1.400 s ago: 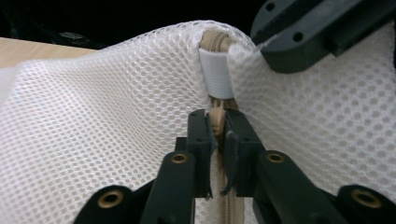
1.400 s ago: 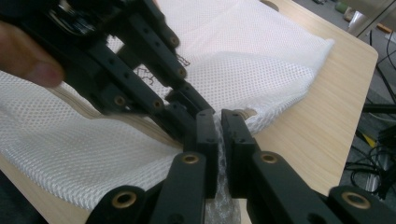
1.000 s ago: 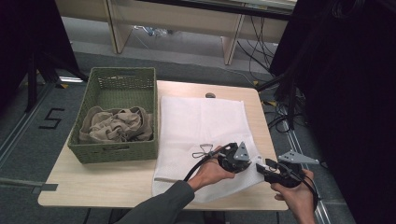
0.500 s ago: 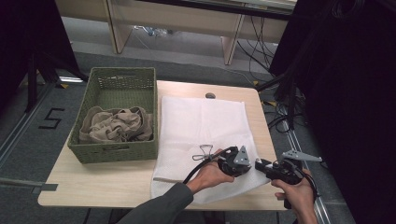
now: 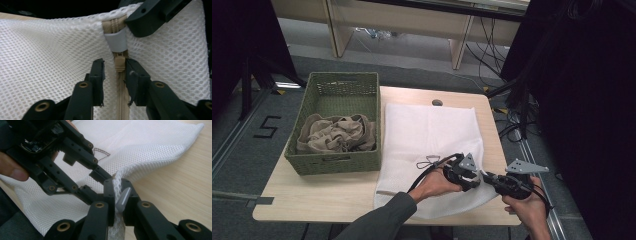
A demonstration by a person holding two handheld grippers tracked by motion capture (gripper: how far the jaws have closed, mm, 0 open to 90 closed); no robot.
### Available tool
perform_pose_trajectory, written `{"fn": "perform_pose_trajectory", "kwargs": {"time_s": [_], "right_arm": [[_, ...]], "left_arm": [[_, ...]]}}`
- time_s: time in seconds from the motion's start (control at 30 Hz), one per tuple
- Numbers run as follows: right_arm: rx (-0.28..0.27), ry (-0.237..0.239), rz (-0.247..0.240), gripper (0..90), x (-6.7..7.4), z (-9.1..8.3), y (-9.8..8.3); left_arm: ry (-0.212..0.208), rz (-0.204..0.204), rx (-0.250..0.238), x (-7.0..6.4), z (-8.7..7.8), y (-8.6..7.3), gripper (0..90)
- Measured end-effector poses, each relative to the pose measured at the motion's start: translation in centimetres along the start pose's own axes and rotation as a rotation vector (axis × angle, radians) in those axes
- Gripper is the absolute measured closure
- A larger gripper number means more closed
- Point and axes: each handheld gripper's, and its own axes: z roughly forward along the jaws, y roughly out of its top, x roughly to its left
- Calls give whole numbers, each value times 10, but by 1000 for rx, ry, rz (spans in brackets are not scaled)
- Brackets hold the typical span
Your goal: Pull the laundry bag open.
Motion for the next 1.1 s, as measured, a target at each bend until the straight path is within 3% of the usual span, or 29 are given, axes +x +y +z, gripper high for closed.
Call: {"fn": "perform_pose_trajectory", "kwargs": {"time_s": [0.1, 0.2, 0.37, 0.43, 0.77, 1.1], "right_arm": [[2, 6, -17, 851, 2, 1, 0], [5, 3, -24, 851, 2, 1, 2], [4, -10, -28, 853, 2, -1, 2], [6, -11, -31, 853, 2, -1, 2], [72, -104, -110, 861, 6, 2, 1], [97, -170, -121, 865, 8, 1, 2]], "left_arm": [[-14, 13, 4, 0, 2, 0, 750], [-22, 2, -5, -1, 2, 0, 783], [-6, 12, -9, -1, 2, 0, 812], [12, 34, 7, -3, 1, 0, 813], [74, 42, 63, -12, 1, -1, 816], [85, 55, 107, -17, 5, -7, 816]]}}
